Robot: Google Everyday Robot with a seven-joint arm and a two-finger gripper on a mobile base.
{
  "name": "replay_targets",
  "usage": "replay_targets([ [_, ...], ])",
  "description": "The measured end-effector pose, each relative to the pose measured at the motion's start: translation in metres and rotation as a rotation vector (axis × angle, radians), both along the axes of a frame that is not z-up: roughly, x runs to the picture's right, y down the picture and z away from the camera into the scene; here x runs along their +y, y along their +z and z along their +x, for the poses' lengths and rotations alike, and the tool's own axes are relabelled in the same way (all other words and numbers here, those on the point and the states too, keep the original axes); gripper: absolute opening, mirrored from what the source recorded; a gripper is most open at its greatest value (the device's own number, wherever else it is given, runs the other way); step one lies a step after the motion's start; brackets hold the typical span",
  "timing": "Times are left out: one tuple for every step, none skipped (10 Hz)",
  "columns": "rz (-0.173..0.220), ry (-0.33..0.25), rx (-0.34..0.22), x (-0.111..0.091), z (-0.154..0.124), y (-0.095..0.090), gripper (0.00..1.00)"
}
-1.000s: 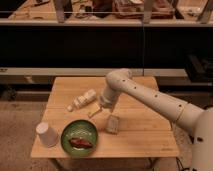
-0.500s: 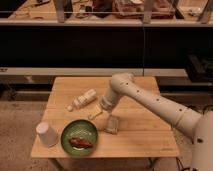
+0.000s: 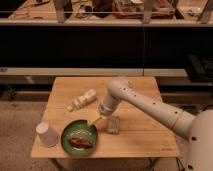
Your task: Drag the ceramic bowl in a circle
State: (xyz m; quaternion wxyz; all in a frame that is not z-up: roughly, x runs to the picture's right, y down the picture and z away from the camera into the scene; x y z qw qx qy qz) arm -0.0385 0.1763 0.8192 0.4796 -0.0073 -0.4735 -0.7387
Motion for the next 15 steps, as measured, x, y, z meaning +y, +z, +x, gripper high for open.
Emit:
replay_targets([
  [-0.014,-0.006,-0.007,0.004,-0.003,-0.002,0.80],
  [-0.022,-0.013,-0.011,0.006,-0.005,-0.003,0.80],
  [-0.029,-0.028,-0.017,0.009,-0.009,-0.004,0.77],
  [-0.034,-0.045,-0.023,0.013,-0.015,-0.006,0.69],
  [-0.039,-0.070,-0.031,0.018,-0.023,-0.009,0.59],
  [-0.042,-0.082,-0.036,0.020,-0.027,-0.011,0.56],
  [-0.048,-0.096,-0.038,0.025,-0.031,-0.013,0.56],
  [-0.052,-0.106,-0.037,0.028,-0.034,-0.012,0.56],
  [-0.056,-0.111,-0.033,0.031,-0.035,-0.010,0.56],
  [-0.058,-0.112,-0.029,0.033,-0.035,-0.009,0.56],
  [-0.056,-0.111,-0.024,0.033,-0.035,-0.007,0.54],
  [-0.053,-0.110,-0.022,0.032,-0.036,-0.006,0.49],
  [-0.049,-0.109,-0.018,0.031,-0.036,-0.004,0.39],
  [-0.040,-0.103,-0.012,0.026,-0.035,-0.002,0.29],
  [-0.029,-0.089,-0.005,0.020,-0.033,0.000,0.17],
])
